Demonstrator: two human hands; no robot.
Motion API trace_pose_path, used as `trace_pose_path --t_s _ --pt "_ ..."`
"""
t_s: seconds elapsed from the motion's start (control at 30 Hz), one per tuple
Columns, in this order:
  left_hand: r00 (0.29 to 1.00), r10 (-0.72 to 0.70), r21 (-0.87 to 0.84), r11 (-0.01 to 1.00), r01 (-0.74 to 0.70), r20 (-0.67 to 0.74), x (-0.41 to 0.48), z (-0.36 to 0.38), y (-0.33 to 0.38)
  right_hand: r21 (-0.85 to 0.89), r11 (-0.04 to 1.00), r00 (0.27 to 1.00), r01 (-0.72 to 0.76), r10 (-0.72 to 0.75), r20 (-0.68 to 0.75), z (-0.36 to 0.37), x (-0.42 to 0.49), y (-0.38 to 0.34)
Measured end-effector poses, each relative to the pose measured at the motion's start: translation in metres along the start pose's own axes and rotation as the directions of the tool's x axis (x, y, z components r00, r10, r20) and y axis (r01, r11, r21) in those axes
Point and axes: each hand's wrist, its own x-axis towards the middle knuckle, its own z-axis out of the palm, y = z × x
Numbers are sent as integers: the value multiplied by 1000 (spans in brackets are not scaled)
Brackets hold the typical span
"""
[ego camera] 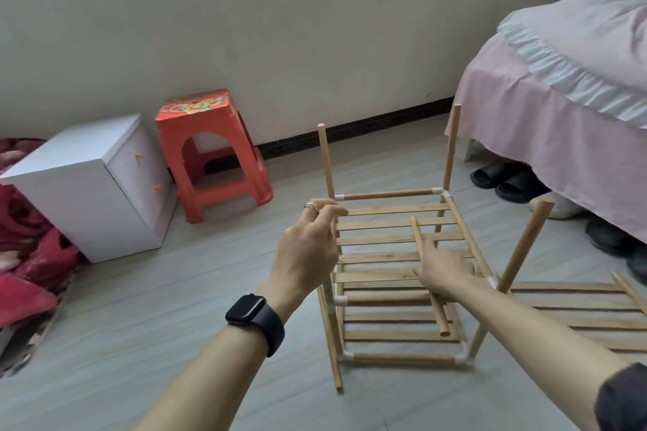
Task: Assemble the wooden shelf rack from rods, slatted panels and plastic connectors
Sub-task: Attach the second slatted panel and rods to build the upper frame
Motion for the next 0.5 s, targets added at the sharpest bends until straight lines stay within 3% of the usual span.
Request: trace_pose_path --t_s 0.13,0.2,0.27,0.33,0.4,0.5 --pt "1000 27 -70 997 -27 0 2 -1 -8 -155 988 1000 14 -14 2 1 -8 -2" --pt "997 72 -147 986 -73 -8 2 -5 -15 -313 942 975 123 -174 -139 -3 -23 -9" --pt "996 82 -225 970 -89 -43 -4 -9 -31 -392 867 907 307 -391 -154 -2 -49 -27" --pt "999 -1 -256 967 -8 -36 -19 -6 -57 -320 815 861 483 -509 1 14 -81 -51" --pt "984 -168 -186 967 176 60 -44 9 -91 -268 747 794 608 -582 177 43 -111 -73" --pt "858 -420 32 902 431 295 -98 46 -144 -239 671 706 702 -611 359 93 -126 -94"
